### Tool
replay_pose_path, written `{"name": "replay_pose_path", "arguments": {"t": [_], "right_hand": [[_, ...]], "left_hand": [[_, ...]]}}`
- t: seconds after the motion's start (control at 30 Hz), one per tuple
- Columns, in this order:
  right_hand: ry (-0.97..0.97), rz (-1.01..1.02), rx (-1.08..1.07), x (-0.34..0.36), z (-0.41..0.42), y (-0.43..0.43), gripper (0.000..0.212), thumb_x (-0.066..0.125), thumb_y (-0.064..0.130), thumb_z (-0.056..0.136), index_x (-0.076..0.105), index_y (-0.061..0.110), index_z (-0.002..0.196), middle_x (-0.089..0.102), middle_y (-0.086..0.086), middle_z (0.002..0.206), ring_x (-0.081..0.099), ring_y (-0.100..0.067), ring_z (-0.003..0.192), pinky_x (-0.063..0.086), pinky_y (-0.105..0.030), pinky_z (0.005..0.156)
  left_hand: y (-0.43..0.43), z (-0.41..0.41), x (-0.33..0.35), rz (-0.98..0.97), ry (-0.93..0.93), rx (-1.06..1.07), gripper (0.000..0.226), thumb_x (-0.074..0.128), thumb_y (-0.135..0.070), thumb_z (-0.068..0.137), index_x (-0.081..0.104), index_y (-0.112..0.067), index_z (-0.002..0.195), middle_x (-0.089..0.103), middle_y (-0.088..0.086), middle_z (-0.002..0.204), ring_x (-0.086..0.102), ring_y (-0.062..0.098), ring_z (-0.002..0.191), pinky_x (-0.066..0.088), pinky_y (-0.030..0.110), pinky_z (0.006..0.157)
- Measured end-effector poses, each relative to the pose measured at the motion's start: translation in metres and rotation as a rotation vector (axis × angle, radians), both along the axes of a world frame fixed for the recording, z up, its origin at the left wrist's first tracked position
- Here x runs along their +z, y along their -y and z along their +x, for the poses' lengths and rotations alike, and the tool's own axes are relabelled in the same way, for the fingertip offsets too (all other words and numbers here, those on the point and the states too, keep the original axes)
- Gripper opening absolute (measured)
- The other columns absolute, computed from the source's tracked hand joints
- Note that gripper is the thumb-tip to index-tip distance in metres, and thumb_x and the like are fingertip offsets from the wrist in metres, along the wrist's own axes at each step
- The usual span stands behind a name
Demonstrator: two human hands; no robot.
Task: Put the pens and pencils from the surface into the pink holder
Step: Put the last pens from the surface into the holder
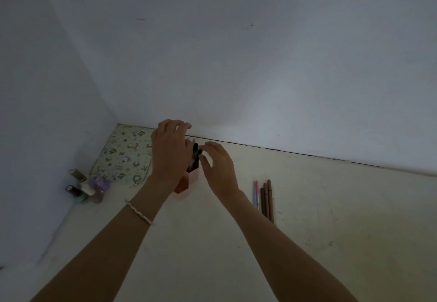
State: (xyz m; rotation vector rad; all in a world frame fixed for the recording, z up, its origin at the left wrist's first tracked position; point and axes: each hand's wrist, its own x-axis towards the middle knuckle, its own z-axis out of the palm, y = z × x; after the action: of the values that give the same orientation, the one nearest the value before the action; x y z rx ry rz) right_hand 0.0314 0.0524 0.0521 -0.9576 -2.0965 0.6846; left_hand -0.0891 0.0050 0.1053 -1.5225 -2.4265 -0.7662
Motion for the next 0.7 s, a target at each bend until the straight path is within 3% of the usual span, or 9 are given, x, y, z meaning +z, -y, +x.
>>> {"name": "replay_pose_path", "arguments": {"t": [0.07, 0.17, 0.23, 0.33, 0.43, 0.53, 0.7], "right_hand": [[0.002, 0.077, -0.041, -0.003, 0.008, 0.000, 0.033, 0.057, -0.001, 0.089, 0.065, 0.005, 0.120, 0.066, -0.009, 0.117, 0.061, -0.024, 0.108, 0.050, -0.033, 0.096], [-0.122, 0.007, -0.219, -0.002, 0.033, -0.012, 0.039, 0.052, -0.010, 0.084, 0.063, 0.004, 0.119, 0.066, -0.009, 0.111, 0.064, -0.025, 0.099, 0.054, -0.035, 0.087], [-0.147, -0.056, -0.332, -0.004, 0.056, -0.023, 0.040, 0.051, -0.011, 0.083, 0.063, 0.005, 0.117, 0.066, -0.008, 0.106, 0.064, -0.024, 0.090, 0.054, -0.033, 0.078], [-0.155, -0.185, -0.451, -0.005, 0.089, -0.037, 0.039, 0.049, -0.008, 0.084, 0.063, 0.012, 0.115, 0.065, -0.001, 0.103, 0.061, -0.016, 0.086, 0.052, -0.030, 0.075], [-0.144, -0.232, -0.527, -0.009, 0.124, -0.045, 0.038, 0.049, -0.006, 0.084, 0.063, 0.013, 0.113, 0.065, 0.001, 0.101, 0.059, -0.013, 0.081, 0.049, -0.024, 0.071], [-0.130, -0.256, -0.578, -0.014, 0.156, -0.048, 0.036, 0.049, -0.005, 0.083, 0.064, 0.015, 0.109, 0.066, 0.002, 0.098, 0.059, -0.011, 0.077, 0.046, -0.020, 0.067], [-0.111, -0.316, -0.619, -0.027, 0.186, -0.045, 0.034, 0.050, -0.004, 0.083, 0.065, 0.018, 0.106, 0.066, 0.005, 0.095, 0.060, -0.009, 0.078, 0.046, -0.019, 0.066]], "left_hand": [[-0.001, 0.014, 0.001, 0.029, 0.016, -0.027, 0.032, 0.060, -0.004, 0.080, 0.067, -0.010, 0.110, 0.066, 0.005, 0.111, 0.053, 0.027, 0.114, 0.044, 0.039, 0.092], [-0.007, 0.051, -0.007, 0.103, 0.038, -0.140, 0.024, 0.063, 0.001, 0.074, 0.066, -0.009, 0.095, 0.066, 0.005, 0.093, 0.059, 0.025, 0.093, 0.049, 0.036, 0.079], [-0.013, 0.084, -0.022, -0.037, 0.171, -0.218, 0.020, 0.060, -0.003, 0.081, 0.062, -0.013, 0.098, 0.063, 0.001, 0.095, 0.060, 0.018, 0.085, 0.051, 0.030, 0.074], [-0.025, 0.131, -0.059, -0.354, 0.388, -0.203, 0.019, 0.053, -0.016, 0.091, 0.058, -0.016, 0.110, 0.062, 0.001, 0.104, 0.062, 0.017, 0.089, 0.047, 0.024, 0.073], [-0.031, 0.167, -0.090, -0.550, 0.471, -0.175, 0.018, 0.050, -0.018, 0.095, 0.053, -0.014, 0.112, 0.062, 0.005, 0.109, 0.062, 0.021, 0.096, 0.050, 0.029, 0.080], [-0.033, 0.184, -0.106, -0.646, 0.517, -0.139, 0.019, 0.049, -0.017, 0.096, 0.050, -0.011, 0.114, 0.061, 0.008, 0.112, 0.063, 0.025, 0.099, 0.052, 0.033, 0.082], [-0.033, 0.192, -0.114, -0.705, 0.415, -0.089, 0.031, 0.055, -0.016, 0.095, 0.044, -0.010, 0.123, 0.058, 0.010, 0.117, 0.063, 0.026, 0.102, 0.054, 0.034, 0.083]]}}
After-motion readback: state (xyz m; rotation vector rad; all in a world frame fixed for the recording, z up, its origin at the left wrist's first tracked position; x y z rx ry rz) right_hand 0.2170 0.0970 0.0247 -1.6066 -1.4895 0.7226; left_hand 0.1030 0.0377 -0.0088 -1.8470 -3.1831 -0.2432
